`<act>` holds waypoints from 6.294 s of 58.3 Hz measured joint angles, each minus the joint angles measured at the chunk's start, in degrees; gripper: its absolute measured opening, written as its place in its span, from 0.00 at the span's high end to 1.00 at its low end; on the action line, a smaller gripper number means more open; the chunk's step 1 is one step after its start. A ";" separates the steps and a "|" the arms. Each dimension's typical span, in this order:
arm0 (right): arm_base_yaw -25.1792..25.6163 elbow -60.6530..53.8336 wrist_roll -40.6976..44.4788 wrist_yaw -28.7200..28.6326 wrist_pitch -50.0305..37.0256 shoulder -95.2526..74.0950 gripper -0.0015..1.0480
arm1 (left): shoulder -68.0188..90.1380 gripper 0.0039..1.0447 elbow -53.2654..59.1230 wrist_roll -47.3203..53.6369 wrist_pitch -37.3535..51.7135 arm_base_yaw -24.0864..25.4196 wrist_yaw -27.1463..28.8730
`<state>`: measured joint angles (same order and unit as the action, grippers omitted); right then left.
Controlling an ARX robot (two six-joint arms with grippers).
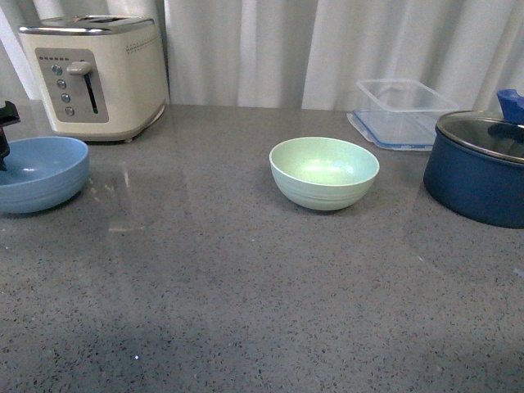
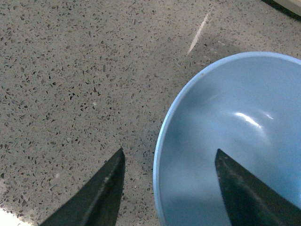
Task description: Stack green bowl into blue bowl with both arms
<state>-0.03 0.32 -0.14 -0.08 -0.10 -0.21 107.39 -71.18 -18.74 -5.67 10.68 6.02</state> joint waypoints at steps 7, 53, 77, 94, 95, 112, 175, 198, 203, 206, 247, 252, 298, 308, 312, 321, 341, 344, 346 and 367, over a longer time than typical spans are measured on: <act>0.00 0.00 0.00 0.00 0.00 0.00 0.10 | 0.31 0.62 -0.22 -0.02 -0.72 -0.02 0.59; 0.00 0.00 0.00 -0.02 0.00 0.00 0.10 | -7.17 0.97 2.34 -0.33 1.77 -16.06 -1.31; 0.00 0.00 0.00 -0.02 0.00 0.00 0.10 | 1.07 0.97 -2.01 -1.38 1.49 -20.39 -0.17; 0.00 0.00 0.00 0.00 0.00 0.00 0.10 | 4.13 0.97 -4.13 -2.82 1.27 -20.26 -0.24; 0.00 0.00 0.00 -0.02 0.00 0.00 0.10 | 4.22 0.97 -4.20 -2.82 1.27 -20.26 -0.26; 0.00 0.00 0.00 -0.02 0.00 0.00 0.10 | 6.36 0.97 -6.01 -4.42 2.51 -20.28 -1.62; 0.00 0.00 0.00 0.00 0.02 0.00 0.10 | -35.30 0.97 47.04 17.92 53.86 -15.74 -1.07; 0.00 0.00 0.00 -0.02 0.00 0.00 0.10 | -49.44 0.97 61.05 18.29 53.16 -10.80 -5.81; 0.00 0.00 0.00 -0.02 0.02 0.00 0.10 | -52.17 0.97 62.82 18.29 51.93 -10.80 -5.88; 0.00 0.00 0.00 -0.02 0.02 0.00 0.10 | -53.62 0.97 63.56 18.29 51.23 -10.80 -5.88; 0.00 0.00 0.00 -0.02 0.00 0.00 0.10 | -77.50 0.97 69.94 18.29 35.23 -10.80 -5.90; 0.00 0.00 0.00 -0.02 0.00 0.00 0.10 | -80.02 0.97 69.96 18.29 32.85 -10.80 -5.90; 0.00 0.00 0.00 0.00 0.00 0.00 0.10 | -98.03 0.97 69.96 18.32 15.23 -10.80 -5.90; 0.00 0.00 0.00 -0.02 0.00 0.00 0.10 | -107.14 0.97 69.96 18.32 5.86 -10.80 -5.86; 0.00 0.00 0.00 -0.02 0.00 0.00 0.10 | -107.16 0.97 69.96 18.32 5.75 -10.80 -5.88; 0.00 0.00 0.00 -0.02 0.00 0.00 0.10 | -107.16 0.97 69.96 18.32 5.70 -10.80 -5.88; 0.00 0.00 0.00 0.00 0.00 0.00 0.10 | -107.16 0.97 69.96 18.32 5.70 -10.80 -5.88; 0.00 0.00 0.00 -0.02 0.00 0.00 0.10 | -107.16 0.90 69.96 18.29 5.70 -10.80 -5.86; 0.00 0.00 0.00 -0.02 0.00 0.00 0.10 | -107.16 0.84 69.96 18.29 5.70 -10.80 -5.88; 0.00 0.00 0.00 -0.02 0.00 0.00 0.10 | -107.16 0.21 69.96 18.29 5.70 -10.80 -5.88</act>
<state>-0.03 0.32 -0.14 -0.10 -0.10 -0.21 0.23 -1.21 -0.45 0.03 -0.12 0.14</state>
